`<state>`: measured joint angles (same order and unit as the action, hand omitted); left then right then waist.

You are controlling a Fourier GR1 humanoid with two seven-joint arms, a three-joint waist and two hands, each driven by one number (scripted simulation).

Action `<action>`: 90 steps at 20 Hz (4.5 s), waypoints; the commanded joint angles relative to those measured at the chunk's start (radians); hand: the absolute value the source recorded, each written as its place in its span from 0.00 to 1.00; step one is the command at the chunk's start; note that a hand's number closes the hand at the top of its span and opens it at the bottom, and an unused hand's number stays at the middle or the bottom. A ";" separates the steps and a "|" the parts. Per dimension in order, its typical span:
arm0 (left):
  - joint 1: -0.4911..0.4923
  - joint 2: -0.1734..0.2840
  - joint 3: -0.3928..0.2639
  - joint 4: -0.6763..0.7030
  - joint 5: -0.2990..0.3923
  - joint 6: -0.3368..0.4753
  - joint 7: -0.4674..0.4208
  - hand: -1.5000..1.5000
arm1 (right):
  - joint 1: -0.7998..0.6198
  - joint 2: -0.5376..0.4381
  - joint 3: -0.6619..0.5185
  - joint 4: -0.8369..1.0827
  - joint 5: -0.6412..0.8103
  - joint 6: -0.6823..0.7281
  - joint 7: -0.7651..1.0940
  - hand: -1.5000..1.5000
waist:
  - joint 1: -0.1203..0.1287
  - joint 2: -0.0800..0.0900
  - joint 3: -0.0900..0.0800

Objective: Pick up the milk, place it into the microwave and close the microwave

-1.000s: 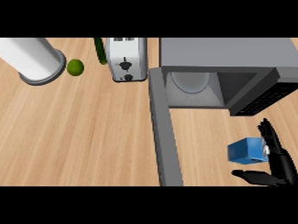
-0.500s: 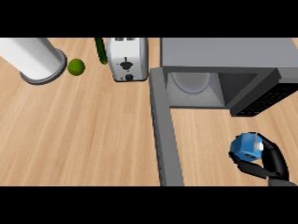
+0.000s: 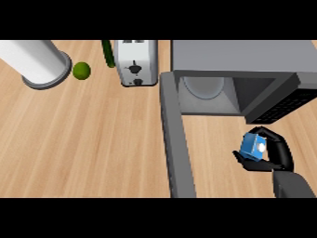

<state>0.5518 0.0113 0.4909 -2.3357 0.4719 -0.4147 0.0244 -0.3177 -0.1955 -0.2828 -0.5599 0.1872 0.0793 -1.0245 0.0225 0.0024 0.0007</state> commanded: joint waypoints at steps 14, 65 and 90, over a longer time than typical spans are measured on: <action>0.061 -0.011 0.062 -0.050 0.083 -0.023 0.006 0.00 | -0.004 0.138 0.152 -0.299 -0.007 0.048 0.135 1.00 | -0.022 -0.009 -0.002; -0.161 0.063 0.074 0.101 0.065 -0.083 0.049 0.00 | -0.740 -0.061 0.092 0.440 0.332 -0.885 0.465 0.00 | 0.107 0.068 0.002; -0.207 0.070 -0.073 0.170 -0.036 -0.204 0.038 0.00 | -0.773 -0.023 0.003 0.436 0.234 -0.544 0.293 0.00 | 0.087 0.050 0.005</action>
<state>0.3385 0.0940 0.4605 -2.1746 0.4492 -0.5829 0.0690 -1.0991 -0.2148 -0.2448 -0.1134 0.4596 -0.5558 -0.6791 0.1229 0.0648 0.0112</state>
